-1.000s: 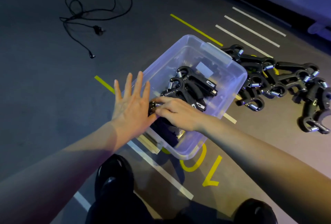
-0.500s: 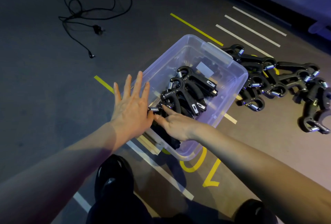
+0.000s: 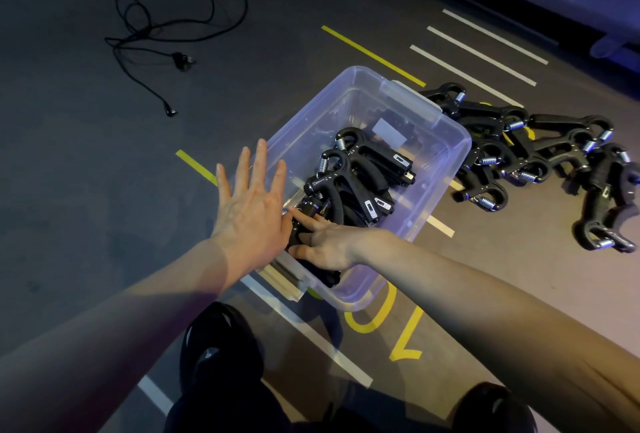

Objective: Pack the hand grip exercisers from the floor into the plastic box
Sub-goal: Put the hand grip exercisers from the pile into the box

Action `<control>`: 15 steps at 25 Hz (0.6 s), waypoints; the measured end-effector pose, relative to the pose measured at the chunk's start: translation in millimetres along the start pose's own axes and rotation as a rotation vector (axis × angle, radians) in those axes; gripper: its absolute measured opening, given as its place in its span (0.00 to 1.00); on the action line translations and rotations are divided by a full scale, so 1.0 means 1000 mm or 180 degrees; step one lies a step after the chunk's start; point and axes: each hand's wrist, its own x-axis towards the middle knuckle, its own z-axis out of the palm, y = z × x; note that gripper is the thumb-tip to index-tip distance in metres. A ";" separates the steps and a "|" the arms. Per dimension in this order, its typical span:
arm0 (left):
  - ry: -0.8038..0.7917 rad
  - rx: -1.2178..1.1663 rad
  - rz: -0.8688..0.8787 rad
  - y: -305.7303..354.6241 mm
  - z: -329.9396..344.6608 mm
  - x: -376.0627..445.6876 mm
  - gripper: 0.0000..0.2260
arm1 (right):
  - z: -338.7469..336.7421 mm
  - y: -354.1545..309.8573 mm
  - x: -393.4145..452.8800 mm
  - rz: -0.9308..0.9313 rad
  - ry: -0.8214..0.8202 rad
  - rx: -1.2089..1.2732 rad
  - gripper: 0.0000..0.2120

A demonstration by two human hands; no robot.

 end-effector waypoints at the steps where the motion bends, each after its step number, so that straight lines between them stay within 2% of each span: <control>1: -0.0004 -0.0007 -0.0004 0.000 0.000 0.000 0.31 | -0.001 0.001 -0.001 -0.0039 0.0059 0.0022 0.28; 3: -0.0011 -0.0017 -0.0012 0.000 0.001 0.000 0.31 | -0.001 0.002 -0.004 -0.0087 0.0476 0.0084 0.22; 5: -0.0013 -0.0020 0.0001 0.000 0.001 0.000 0.31 | 0.001 -0.002 -0.011 0.0140 0.1012 0.0086 0.18; 6: -0.0013 -0.0026 0.0007 0.000 0.001 0.000 0.32 | 0.003 -0.006 -0.015 0.0288 0.1103 0.0061 0.18; 11: 0.0057 -0.0081 0.0028 0.000 0.000 0.000 0.33 | 0.009 -0.013 -0.020 0.0342 0.0285 0.0021 0.26; 15: 0.0042 -0.0347 0.0135 0.001 0.000 0.000 0.33 | 0.001 -0.004 -0.018 0.0282 -0.0038 -0.0087 0.29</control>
